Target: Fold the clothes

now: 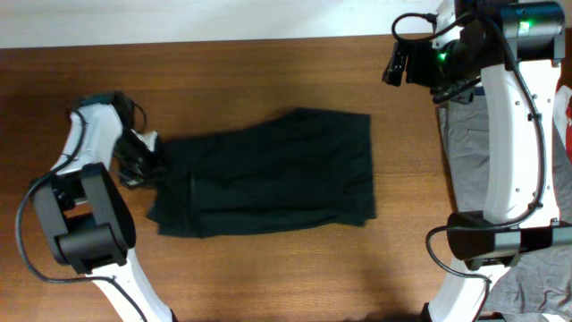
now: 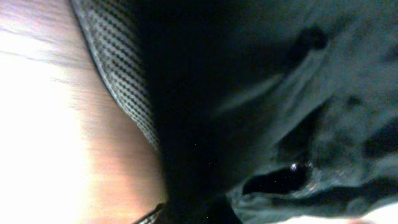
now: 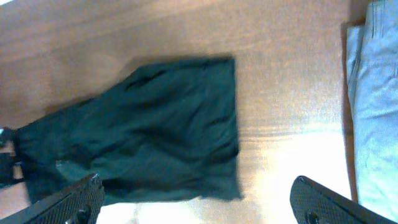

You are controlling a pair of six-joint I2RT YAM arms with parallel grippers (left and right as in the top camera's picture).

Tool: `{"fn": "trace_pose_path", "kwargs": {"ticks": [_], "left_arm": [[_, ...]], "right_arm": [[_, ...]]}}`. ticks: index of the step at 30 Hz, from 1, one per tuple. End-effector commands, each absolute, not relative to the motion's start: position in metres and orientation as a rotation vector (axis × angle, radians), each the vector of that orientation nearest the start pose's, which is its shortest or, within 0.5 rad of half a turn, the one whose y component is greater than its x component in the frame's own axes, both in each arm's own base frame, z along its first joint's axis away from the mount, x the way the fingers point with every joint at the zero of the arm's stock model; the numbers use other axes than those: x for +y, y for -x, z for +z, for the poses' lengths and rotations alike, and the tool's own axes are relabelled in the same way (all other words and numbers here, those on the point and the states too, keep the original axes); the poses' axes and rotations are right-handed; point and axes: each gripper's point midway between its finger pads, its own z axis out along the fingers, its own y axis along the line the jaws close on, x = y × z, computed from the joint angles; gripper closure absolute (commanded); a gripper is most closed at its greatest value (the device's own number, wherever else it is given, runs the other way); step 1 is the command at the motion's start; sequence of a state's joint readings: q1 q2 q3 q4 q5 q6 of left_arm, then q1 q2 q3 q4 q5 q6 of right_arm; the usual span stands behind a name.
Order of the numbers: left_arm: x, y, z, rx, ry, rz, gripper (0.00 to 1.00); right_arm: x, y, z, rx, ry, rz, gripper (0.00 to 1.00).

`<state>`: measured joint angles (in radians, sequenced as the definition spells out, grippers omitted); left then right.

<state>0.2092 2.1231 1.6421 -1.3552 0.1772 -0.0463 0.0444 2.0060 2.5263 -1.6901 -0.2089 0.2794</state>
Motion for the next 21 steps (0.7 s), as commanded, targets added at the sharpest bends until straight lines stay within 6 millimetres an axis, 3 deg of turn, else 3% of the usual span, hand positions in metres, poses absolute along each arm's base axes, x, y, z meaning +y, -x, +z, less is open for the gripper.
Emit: {"fn": "trace_pose_path", "kwargs": {"ticks": [1,2,6,10,15,18,21], "left_arm": [[0.080,-0.373,0.116,3.206,0.506,-0.059,0.99],[0.079,-0.379,0.143,3.171,0.487,-0.054,0.99],[0.064,-0.390,0.209,3.025,0.411,-0.072,0.99],[-0.007,-0.387,0.250,2.928,0.289,-0.306,0.99],[-0.108,-0.405,0.230,2.932,0.043,-0.366,0.99],[-0.159,-0.412,0.188,3.000,-0.116,-0.368,0.99],[-0.197,-0.407,0.142,3.087,-0.264,-0.345,0.99]], "right_arm": [[0.056,-0.405,0.302,2.758,-0.232,0.382,0.01],[0.060,-0.404,0.302,2.759,-0.148,0.379,0.01],[0.068,-0.406,0.295,2.780,-0.116,0.382,0.01],[0.069,-0.413,0.279,2.821,-0.123,0.380,0.01],[0.069,-0.410,0.267,2.862,-0.131,0.377,0.01],[0.066,-0.402,0.241,2.959,-0.138,0.351,0.01],[0.064,-0.393,0.215,3.049,-0.159,0.337,0.01]]}}
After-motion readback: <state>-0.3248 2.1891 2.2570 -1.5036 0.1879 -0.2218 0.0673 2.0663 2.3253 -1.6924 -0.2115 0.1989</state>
